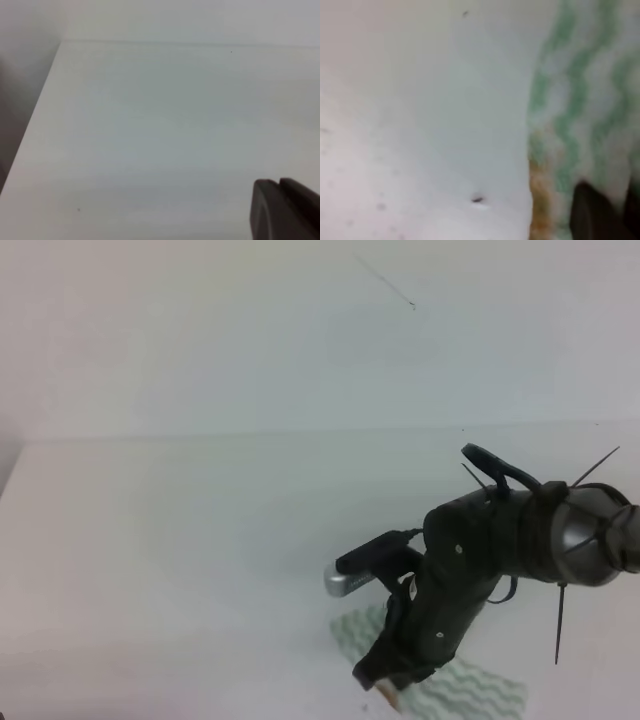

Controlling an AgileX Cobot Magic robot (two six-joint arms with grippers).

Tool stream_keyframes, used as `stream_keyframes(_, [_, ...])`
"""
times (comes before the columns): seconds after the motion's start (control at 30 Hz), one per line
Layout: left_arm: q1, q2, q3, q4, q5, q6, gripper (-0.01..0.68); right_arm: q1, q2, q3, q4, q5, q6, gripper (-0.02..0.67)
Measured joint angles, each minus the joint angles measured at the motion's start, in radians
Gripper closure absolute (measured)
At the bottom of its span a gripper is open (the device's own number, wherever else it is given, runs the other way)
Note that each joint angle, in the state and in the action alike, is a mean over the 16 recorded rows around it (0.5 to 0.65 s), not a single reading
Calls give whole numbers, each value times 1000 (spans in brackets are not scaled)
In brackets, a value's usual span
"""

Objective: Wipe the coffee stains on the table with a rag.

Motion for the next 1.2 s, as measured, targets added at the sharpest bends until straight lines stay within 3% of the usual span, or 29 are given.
stream_keyframes(0.33, [0, 0, 0, 0, 0, 0, 675, -74, 0, 0, 2, 18, -6, 627])
stream_keyframes(0.77, [0, 0, 0, 0, 0, 0, 675, -18, -15, 0, 132, 3, -118, 627])
stream_keyframes(1.2, [0, 0, 0, 0, 0, 0, 675, -82, -228, 0, -39, -34, -4, 629])
